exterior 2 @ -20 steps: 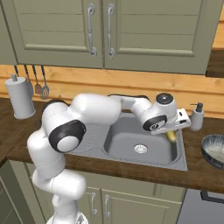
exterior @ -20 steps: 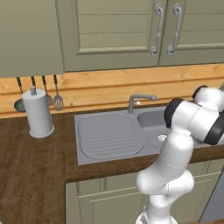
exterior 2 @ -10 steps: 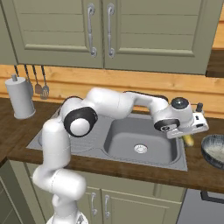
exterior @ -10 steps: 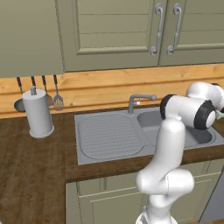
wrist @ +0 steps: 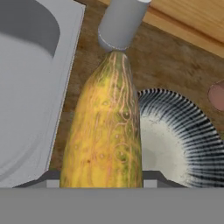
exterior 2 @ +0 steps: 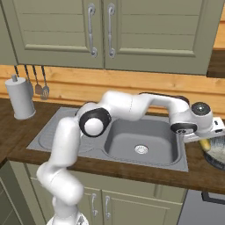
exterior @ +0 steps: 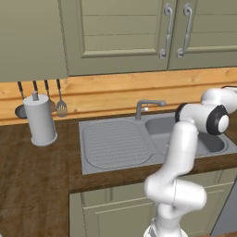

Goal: Pick the cucumber from the sink and place it in the bowl. Then pick the bowl and place it in the microwave. Then close the microwave door and press the start button.

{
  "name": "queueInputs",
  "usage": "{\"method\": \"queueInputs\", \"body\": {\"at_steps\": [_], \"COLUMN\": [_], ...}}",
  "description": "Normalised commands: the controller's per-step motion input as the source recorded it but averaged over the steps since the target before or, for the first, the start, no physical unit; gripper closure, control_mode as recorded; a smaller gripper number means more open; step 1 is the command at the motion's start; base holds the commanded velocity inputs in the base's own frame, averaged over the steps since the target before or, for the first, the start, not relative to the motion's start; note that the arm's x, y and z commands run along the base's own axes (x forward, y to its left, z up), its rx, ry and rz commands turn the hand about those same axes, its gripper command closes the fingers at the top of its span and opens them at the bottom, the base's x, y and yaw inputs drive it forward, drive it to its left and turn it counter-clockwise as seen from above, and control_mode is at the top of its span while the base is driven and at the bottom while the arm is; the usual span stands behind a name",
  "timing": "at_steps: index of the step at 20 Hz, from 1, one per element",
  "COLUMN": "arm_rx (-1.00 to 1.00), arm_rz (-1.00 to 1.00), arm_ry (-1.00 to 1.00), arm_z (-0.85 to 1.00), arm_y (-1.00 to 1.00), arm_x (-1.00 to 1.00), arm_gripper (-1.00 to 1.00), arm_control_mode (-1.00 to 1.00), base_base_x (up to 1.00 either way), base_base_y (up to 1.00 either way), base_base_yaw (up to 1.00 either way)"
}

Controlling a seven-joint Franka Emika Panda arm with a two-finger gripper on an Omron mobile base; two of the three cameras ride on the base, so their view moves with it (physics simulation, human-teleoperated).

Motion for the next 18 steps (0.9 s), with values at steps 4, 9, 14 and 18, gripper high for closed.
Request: {"method": "queueInputs", "body": {"at_steps": [4,9,14,18], "arm_rx": [0.0,0.0,0.0,0.0], "arm_rz": [0.0,0.0,0.0,0.0], "arm_ry": [0.0,-0.02,-0.02,0.0], "arm_z": [-0.14,-0.33,-0.26,-0.23], "arm_y": [-0.18,-0.16,-0.15,-0.04], "arm_x": [0.02,0.03,0.0,0.03], "arm_gripper": [1.0,1.0,1.0,1.0], "arm_control_mode": [-1.0,-1.0,-1.0,-1.0], "base_base_x": [0.0,0.0,0.0,0.0], "base_base_y": [0.0,0.0,0.0,0.0], "base_base_yaw": [0.0,0.0,0.0,0.0]}}
